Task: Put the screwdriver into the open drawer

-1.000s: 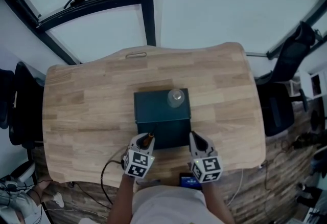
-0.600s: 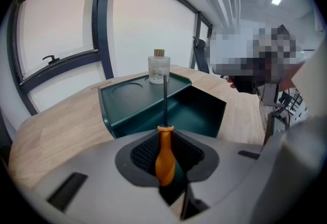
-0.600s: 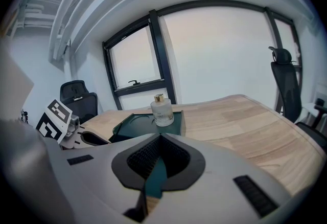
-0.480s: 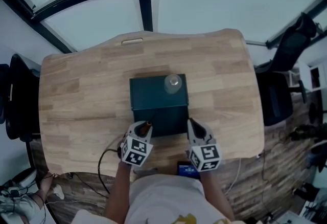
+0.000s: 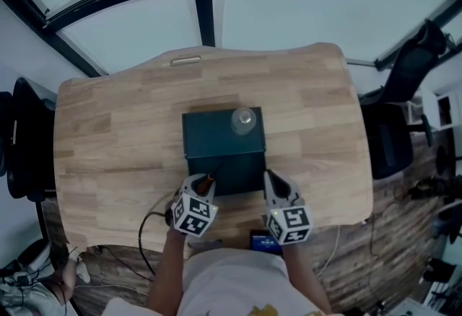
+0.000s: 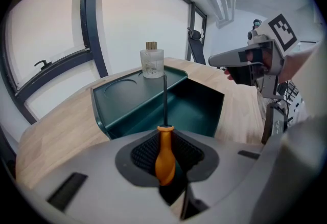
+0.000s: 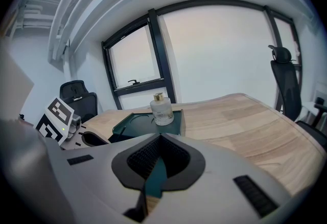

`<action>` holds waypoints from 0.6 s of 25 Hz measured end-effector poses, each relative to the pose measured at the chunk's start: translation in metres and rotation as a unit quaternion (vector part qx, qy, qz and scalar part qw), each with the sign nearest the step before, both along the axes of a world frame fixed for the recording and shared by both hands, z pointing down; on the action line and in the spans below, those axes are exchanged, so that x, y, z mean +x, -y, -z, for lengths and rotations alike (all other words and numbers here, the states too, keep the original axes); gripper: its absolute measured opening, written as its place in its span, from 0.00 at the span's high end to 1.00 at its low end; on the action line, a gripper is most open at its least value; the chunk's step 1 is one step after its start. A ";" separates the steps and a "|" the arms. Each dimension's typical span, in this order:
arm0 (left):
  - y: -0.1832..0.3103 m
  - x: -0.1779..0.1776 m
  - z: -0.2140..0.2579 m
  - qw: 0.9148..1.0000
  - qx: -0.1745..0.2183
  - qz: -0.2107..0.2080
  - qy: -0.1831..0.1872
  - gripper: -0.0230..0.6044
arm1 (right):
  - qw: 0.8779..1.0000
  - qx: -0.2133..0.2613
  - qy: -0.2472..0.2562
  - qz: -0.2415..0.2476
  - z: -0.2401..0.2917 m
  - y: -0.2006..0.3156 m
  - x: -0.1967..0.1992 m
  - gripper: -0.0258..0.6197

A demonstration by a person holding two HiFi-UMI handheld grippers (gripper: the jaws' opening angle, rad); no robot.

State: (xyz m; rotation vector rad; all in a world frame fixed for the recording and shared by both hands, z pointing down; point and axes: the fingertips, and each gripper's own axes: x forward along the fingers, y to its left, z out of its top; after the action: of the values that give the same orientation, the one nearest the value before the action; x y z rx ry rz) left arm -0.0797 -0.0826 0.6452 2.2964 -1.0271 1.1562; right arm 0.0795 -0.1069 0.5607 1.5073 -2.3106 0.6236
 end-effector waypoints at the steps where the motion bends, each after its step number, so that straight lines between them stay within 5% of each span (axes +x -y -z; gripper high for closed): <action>1: 0.001 0.000 -0.001 1.000 -0.003 -0.003 0.004 0.85 | 1.000 0.000 0.000 0.000 0.000 0.001 0.000 0.97; 15: -0.006 0.007 -0.012 0.996 -0.078 -0.048 0.019 0.85 | 1.000 -0.018 0.002 -0.008 -0.008 -0.003 0.003 0.97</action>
State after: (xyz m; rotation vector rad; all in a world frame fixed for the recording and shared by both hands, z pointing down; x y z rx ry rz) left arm -0.0723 -0.0764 0.6575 2.2293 -0.8161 1.2741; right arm 0.0828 -0.1043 0.5692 1.5119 -2.2797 0.6676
